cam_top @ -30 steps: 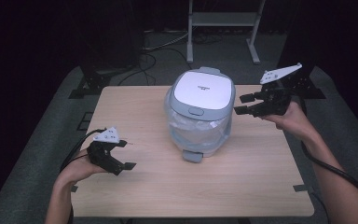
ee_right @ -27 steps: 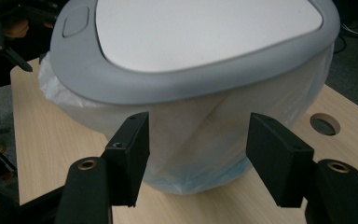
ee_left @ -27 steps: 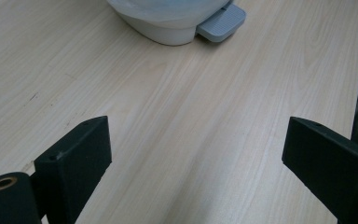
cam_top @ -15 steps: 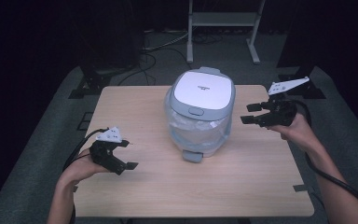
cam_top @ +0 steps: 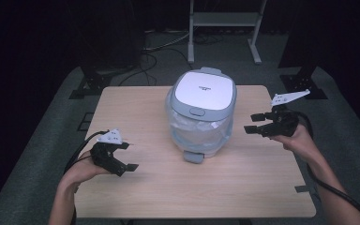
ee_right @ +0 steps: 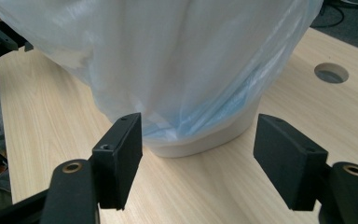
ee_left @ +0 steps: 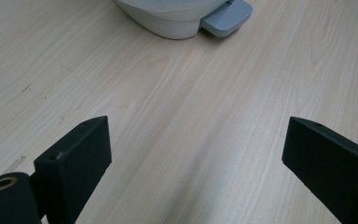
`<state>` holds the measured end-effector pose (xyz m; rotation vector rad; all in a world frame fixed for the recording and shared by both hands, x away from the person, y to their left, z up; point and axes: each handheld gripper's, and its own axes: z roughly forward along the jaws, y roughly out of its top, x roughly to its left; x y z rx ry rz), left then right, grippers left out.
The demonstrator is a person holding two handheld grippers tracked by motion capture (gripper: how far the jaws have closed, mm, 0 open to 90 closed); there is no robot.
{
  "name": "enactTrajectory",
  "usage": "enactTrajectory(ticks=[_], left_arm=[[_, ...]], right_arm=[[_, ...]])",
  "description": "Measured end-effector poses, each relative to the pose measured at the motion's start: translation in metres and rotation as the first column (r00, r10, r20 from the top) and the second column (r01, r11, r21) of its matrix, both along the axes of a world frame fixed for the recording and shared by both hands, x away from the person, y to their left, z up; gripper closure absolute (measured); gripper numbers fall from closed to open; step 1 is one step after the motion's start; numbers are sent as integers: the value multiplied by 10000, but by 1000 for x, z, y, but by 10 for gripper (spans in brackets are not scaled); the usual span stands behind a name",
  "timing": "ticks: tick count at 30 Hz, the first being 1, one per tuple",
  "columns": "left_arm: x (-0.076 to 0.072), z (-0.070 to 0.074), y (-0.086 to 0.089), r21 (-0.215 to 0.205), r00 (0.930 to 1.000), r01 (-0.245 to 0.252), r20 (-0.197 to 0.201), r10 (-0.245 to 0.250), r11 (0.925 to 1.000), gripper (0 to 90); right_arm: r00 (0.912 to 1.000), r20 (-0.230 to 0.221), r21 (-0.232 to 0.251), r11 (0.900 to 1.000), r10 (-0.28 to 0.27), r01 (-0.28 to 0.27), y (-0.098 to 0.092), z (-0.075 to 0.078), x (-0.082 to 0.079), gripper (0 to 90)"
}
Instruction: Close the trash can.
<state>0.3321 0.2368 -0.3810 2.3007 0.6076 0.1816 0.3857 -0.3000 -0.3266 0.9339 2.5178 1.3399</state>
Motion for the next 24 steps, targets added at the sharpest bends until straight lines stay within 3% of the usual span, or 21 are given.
enactTrajectory(ticks=[24], left_arm=[[-1, -18, 1, 65, 9997, -218, -101, 219, 9997, 71]], right_arm=[[9972, -603, 7, 9990, -442, 443, -13, -52, -10, 309]])
